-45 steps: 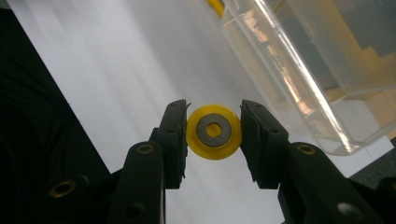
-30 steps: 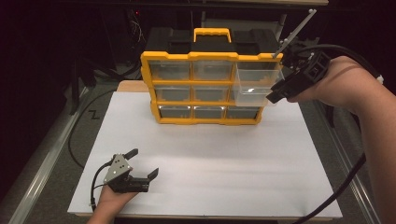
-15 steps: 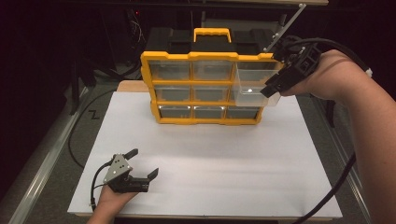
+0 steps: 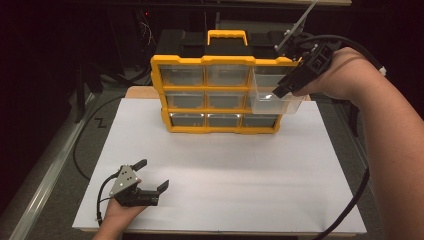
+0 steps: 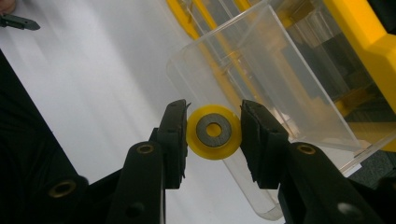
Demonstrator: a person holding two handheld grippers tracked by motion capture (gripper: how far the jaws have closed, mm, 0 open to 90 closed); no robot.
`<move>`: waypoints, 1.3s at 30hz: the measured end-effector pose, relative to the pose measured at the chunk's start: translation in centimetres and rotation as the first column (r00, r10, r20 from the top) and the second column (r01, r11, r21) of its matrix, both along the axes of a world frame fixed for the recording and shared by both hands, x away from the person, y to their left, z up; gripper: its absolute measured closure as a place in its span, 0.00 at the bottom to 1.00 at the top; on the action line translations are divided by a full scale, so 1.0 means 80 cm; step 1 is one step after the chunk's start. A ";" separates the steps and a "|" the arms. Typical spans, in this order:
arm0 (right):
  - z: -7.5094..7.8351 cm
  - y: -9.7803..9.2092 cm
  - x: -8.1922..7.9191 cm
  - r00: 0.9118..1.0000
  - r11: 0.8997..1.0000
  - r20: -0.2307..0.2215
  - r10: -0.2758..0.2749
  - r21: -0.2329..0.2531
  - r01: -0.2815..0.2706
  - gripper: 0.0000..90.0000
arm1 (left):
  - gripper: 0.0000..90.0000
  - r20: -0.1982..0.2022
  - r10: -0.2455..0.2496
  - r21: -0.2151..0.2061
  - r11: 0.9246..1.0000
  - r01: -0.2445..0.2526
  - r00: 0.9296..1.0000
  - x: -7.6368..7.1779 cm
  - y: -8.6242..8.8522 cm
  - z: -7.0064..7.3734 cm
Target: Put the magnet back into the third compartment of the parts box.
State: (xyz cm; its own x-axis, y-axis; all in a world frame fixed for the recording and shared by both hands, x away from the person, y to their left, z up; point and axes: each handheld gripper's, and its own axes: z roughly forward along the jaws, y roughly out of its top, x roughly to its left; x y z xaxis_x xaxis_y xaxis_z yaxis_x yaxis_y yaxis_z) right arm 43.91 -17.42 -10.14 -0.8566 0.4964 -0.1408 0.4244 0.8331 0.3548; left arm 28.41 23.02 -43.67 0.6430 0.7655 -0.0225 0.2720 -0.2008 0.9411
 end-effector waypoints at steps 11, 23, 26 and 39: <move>0.001 -0.003 0.018 1.000 1.000 0.002 -0.025 -0.002 0.025 0.72 | 0.00 -0.002 0.001 -0.001 1.000 -0.001 1.000 0.000 0.000 0.000; 0.005 0.002 0.036 0.999 0.998 0.006 -0.052 -0.024 0.053 0.72 | 0.00 -0.002 0.001 -0.005 1.000 -0.001 1.000 0.000 0.001 0.000; 0.005 0.003 0.038 0.998 0.998 0.007 -0.058 -0.019 0.058 0.72 | 0.00 -0.001 0.001 -0.007 1.000 -0.001 1.000 -0.001 0.001 0.000; 0.006 0.008 0.040 0.998 0.998 0.013 -0.053 -0.026 0.054 0.72 | 0.00 0.001 -0.007 -0.006 1.000 0.007 1.000 -0.001 0.000 0.000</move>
